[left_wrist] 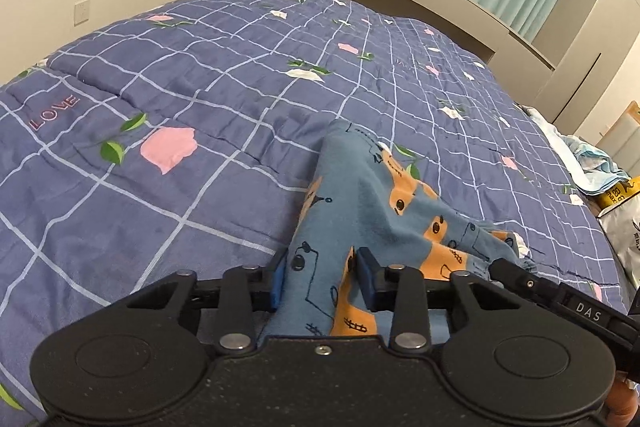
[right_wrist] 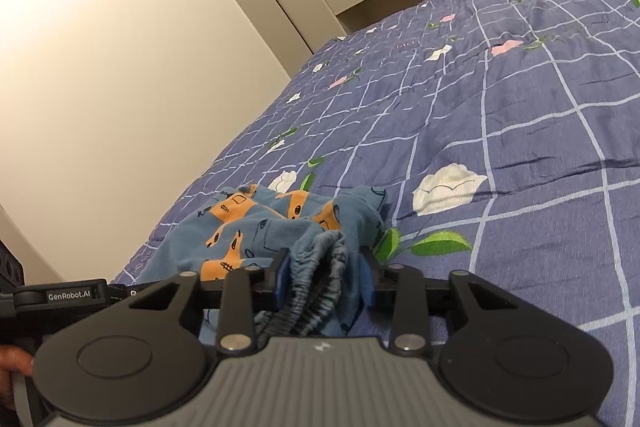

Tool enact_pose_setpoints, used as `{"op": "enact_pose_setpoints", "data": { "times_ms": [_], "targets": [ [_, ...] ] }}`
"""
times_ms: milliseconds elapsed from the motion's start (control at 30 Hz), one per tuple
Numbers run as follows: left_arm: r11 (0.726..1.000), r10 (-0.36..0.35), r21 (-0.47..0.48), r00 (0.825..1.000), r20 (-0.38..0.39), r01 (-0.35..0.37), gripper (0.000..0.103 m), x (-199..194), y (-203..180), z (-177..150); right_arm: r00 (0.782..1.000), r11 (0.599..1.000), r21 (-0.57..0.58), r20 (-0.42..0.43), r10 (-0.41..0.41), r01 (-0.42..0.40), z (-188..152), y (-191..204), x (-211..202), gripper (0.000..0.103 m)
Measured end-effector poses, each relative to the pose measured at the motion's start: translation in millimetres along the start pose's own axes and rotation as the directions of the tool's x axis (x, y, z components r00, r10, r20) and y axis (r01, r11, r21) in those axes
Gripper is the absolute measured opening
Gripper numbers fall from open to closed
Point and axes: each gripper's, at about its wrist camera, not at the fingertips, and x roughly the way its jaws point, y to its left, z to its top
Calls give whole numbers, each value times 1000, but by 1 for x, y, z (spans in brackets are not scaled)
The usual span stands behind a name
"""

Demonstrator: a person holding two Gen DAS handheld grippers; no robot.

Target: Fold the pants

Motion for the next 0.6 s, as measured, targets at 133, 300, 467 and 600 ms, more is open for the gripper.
{"op": "enact_pose_setpoints", "data": {
  "times_ms": [133, 300, 467, 600],
  "targets": [
    [1000, 2, 12, 1000, 3, -2, 24, -3, -5, 3, 1000, 1000, -14, 18, 8, -7, 2, 3, -5, 25],
    [1000, 5, 30, 1000, 13, -5, 20, -8, -15, 9, 999, 998, -62, 35, 14, -12, 10, 12, -12, 23],
    [999, -19, 41, 999, 26, 18, 19, -11, -28, 14, 998, 994, -106, 59, 11, -5, 22, 16, -22, 23],
    [998, -58, 35, 998, 32, 57, 19, -8, -46, 16, 995, 992, -121, 103, -7, 20, 36, 11, -37, 23]
  ]
}}
